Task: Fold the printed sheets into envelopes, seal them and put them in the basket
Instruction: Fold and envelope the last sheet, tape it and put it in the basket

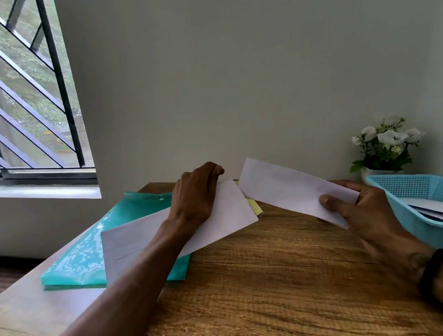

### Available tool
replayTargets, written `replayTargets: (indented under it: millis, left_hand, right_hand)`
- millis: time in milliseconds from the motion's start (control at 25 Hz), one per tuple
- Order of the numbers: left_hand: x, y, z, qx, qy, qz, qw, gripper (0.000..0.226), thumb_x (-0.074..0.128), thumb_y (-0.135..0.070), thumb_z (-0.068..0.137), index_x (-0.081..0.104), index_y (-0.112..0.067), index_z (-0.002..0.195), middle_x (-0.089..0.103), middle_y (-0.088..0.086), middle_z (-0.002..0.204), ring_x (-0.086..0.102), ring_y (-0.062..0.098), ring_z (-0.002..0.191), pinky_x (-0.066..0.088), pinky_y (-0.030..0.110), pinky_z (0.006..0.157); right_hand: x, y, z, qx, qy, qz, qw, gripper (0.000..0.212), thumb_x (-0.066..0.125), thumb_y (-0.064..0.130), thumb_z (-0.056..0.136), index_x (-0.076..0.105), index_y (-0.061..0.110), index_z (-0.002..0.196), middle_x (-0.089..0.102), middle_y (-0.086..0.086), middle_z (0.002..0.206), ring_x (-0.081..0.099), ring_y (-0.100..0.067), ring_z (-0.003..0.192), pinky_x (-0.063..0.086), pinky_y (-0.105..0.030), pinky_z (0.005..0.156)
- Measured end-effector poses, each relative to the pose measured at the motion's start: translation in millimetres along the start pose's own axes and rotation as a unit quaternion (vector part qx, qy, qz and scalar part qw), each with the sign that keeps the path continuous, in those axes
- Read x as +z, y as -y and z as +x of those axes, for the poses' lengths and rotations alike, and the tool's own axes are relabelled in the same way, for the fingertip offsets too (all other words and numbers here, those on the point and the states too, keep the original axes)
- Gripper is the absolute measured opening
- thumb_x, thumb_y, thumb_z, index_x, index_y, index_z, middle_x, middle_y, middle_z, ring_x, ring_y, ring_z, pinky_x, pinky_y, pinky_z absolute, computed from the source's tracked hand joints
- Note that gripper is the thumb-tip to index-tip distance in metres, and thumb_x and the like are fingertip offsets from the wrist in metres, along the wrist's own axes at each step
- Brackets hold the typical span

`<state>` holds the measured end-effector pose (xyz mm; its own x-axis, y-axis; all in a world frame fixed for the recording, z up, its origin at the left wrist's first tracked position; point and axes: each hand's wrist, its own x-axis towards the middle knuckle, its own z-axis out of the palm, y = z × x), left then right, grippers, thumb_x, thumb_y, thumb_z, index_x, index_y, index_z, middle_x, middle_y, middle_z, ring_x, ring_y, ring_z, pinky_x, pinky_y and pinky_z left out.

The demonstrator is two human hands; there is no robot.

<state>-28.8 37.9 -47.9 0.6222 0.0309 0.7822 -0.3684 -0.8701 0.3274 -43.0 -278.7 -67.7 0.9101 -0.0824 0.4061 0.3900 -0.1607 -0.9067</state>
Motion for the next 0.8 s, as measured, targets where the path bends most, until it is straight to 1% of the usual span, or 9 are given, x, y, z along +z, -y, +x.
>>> replayTargets:
  millis: [80,160,200,280,360,480,560,640,800]
  left_hand:
    - [0,2,0,-0.001,-0.014,-0.005,1.0,0.029,0.047,-0.032,0.11,0.071,-0.019,0.117,0.078,0.0,0.101,0.073,0.018,0.081,0.061,0.041,0.075]
    - [0,3,1,-0.001,-0.027,-0.007,1.0,0.029,0.048,-0.032,0.109,0.072,-0.016,0.115,0.078,0.002,0.095,0.072,0.018,0.076,0.061,0.042,0.073]
    - [0,3,1,0.001,-0.029,-0.004,1.0,0.03,0.048,-0.033,0.109,0.072,-0.016,0.114,0.078,0.002,0.093,0.071,0.018,0.074,0.061,0.043,0.072]
    - [0,4,1,0.012,-0.027,0.004,1.0,0.031,0.047,-0.036,0.109,0.071,-0.016,0.113,0.078,0.002,0.092,0.071,0.019,0.073,0.061,0.044,0.072]
    - [1,4,0,0.032,-0.021,0.016,0.999,0.034,0.044,-0.039,0.109,0.07,-0.019,0.114,0.078,0.001,0.093,0.072,0.019,0.074,0.06,0.045,0.071]
    - [3,-1,-1,0.068,0.003,0.027,0.997,0.032,0.045,-0.038,0.11,0.069,-0.02,0.119,0.079,0.0,0.098,0.073,0.017,0.077,0.06,0.042,0.072]
    - [5,-5,-3,0.087,0.017,0.025,0.996,0.032,0.045,-0.039,0.11,0.069,-0.021,0.122,0.079,0.0,0.101,0.074,0.017,0.08,0.061,0.043,0.075]
    - [8,-10,-6,0.099,0.026,0.022,0.995,0.033,0.046,-0.04,0.109,0.069,-0.021,0.123,0.079,-0.001,0.104,0.075,0.017,0.083,0.061,0.043,0.078]
    - [14,-16,-9,0.109,0.021,0.023,0.993,0.034,0.043,-0.043,0.109,0.069,-0.024,0.121,0.079,-0.002,0.098,0.074,0.019,0.079,0.059,0.042,0.073]
  right_hand:
    - [1,-3,1,0.027,0.006,-0.001,1.0,0.026,0.084,0.018,0.084,0.071,0.033,0.1,0.071,0.011,0.107,0.065,-0.013,0.104,0.056,-0.039,0.094]
    - [2,-1,0,0.051,0.019,-0.013,0.998,0.03,0.088,0.025,0.079,0.071,0.036,0.101,0.071,0.009,0.11,0.064,-0.017,0.108,0.054,-0.045,0.102]
    - [2,-1,-1,0.061,0.024,-0.028,0.997,0.036,0.089,0.031,0.076,0.071,0.034,0.107,0.071,0.006,0.115,0.064,-0.019,0.111,0.053,-0.047,0.104]
    - [3,-1,-1,0.078,0.039,-0.045,0.995,0.059,0.09,0.037,0.073,0.068,0.026,0.128,0.067,-0.002,0.131,0.061,-0.024,0.121,0.051,-0.05,0.109]
    - [3,2,-2,0.079,0.039,-0.056,0.995,0.063,0.087,0.029,0.079,0.063,0.018,0.137,0.062,-0.007,0.14,0.056,-0.027,0.127,0.048,-0.046,0.11]
    - [2,4,-3,0.085,0.052,-0.065,0.993,0.062,0.084,0.019,0.084,0.06,0.012,0.141,0.06,-0.009,0.142,0.055,-0.024,0.123,0.046,-0.036,0.1]
    - [4,5,-5,0.086,0.061,-0.088,0.99,0.063,0.084,0.021,0.084,0.061,0.013,0.141,0.062,-0.008,0.141,0.057,-0.021,0.118,0.048,-0.035,0.096]
    - [7,9,-9,0.091,0.072,-0.102,0.988,0.062,0.084,0.024,0.084,0.061,0.014,0.141,0.063,-0.009,0.141,0.06,-0.023,0.119,0.052,-0.034,0.094]
    - [11,19,-21,0.086,0.099,-0.126,0.983,0.062,0.08,0.024,0.089,0.055,0.017,0.145,0.057,-0.005,0.143,0.052,-0.016,0.113,0.045,-0.02,0.071]
